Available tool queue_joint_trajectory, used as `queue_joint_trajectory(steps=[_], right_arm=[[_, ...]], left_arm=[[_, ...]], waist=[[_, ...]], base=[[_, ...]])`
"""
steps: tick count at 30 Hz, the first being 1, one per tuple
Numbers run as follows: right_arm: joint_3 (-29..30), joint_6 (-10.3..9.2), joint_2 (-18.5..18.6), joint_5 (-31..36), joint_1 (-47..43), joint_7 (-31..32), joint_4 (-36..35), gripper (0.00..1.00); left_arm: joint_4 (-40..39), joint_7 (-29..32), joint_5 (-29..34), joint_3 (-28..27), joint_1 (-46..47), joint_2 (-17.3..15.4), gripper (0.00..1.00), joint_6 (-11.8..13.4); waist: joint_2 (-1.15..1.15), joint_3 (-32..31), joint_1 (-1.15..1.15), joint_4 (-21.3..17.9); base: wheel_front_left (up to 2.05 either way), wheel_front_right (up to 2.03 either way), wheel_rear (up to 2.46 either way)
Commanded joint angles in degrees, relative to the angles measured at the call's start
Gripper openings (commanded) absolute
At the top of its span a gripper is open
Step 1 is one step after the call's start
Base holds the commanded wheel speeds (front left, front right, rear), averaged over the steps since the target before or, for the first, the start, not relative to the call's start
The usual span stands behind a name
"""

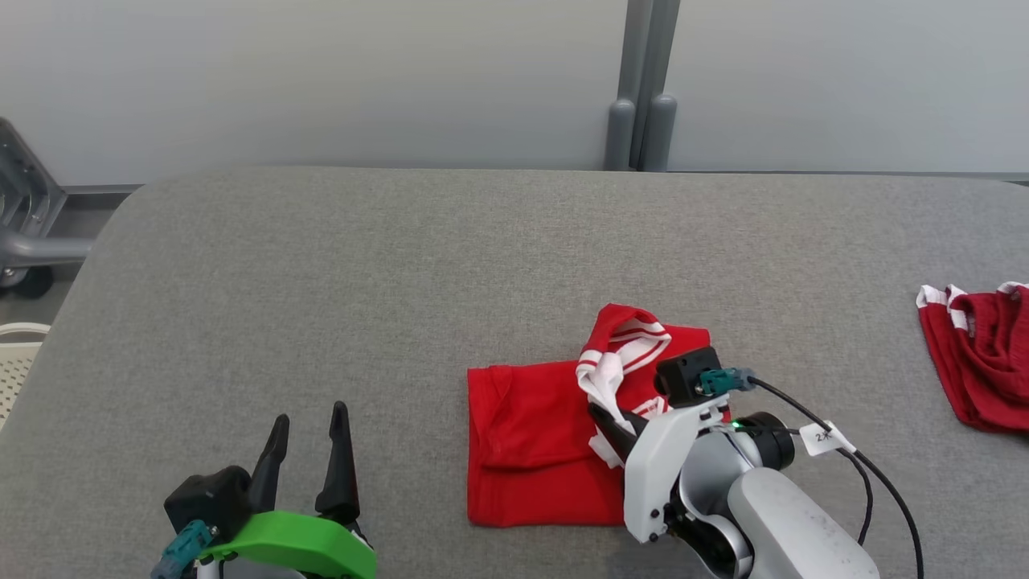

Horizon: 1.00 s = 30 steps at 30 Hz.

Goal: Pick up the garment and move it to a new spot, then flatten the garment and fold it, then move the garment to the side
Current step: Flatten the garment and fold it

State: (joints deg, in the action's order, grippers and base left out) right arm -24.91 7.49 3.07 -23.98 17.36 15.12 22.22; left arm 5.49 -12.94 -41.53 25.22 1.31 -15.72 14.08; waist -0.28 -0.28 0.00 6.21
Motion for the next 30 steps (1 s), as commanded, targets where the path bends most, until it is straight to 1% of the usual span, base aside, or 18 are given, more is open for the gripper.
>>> queue_joint_trajectory(steps=[1,13,14,15,16,17,18,22,28,30], right_arm=[[-0.56,0.0,0.03,-0.2,1.24,-0.88,1.73,0.0],[-10.77,0.0,-0.13,-8.98,8.79,-6.05,14.68,0.0],[-11.39,0.0,-0.15,-9.67,9.29,-6.52,15.38,0.09],[-12.09,0.01,-0.14,-10.36,9.76,-6.9,15.92,0.36],[-12.72,0.01,-0.15,-11.24,10.25,-7.39,16.23,0.73],[-13.37,0.0,-0.15,-12.16,10.71,-7.89,16.44,1.0],[-14.62,0.0,-0.13,-13.69,11.6,-9.15,16.62,1.0],[-16.56,0.0,-0.12,-16.06,12.61,-10.64,16.18,1.0],[-19.19,0.0,-0.11,-20.7,13.9,-13.85,12.76,1.0],[-19.42,0.0,-0.07,-21.35,14.39,-14.84,11.48,1.0]], left_arm=[[0.25,-0.32,0.33,0.12,1.14,0.12,1.0,-0.4],[2.33,-0.57,0.46,1.34,2.82,1.33,1.0,-1.27],[2.49,-0.57,0.44,1.37,2.93,1.38,1.0,-1.33],[2.66,-0.58,0.39,1.41,3.01,1.4,1.0,-1.34],[2.78,-0.61,0.34,1.43,3.05,1.42,1.0,-1.37],[2.9,-0.65,0.28,1.43,3.03,1.46,1.0,-1.45],[3.08,-0.73,0.21,1.52,2.97,1.54,1.0,-1.52],[3.19,-0.75,0.12,1.5,2.86,1.54,1.0,-1.5],[2.99,-0.86,0.09,1.48,2.16,1.19,1.0,-1.16],[2.85,-0.87,0.09,1.49,1.92,1.12,1.0,-1.01]], waist=[[0.28,0.34,0.0,0.96],[0.28,0.64,0.0,3.34],[0.28,0.66,0.0,3.47],[0.28,0.67,0.0,3.57],[0.28,0.7,0.0,3.62],[0.28,0.68,0.0,3.65],[0.28,0.58,0.0,3.63],[0.28,0.42,0.0,3.39],[0.28,0.03,0.0,2.0],[0.28,-0.14,0.0,1.38]], base=[[0.0,0.0,0.0],[0.0,0.0,0.0],[0.0,0.0,0.0],[0.0,0.0,0.0],[0.0,0.0,0.0],[0.0,0.0,0.0],[0.0,0.0,0.0],[0.0,0.0,0.0],[0.0,0.0,0.0],[0.0,0.0,0.0]])
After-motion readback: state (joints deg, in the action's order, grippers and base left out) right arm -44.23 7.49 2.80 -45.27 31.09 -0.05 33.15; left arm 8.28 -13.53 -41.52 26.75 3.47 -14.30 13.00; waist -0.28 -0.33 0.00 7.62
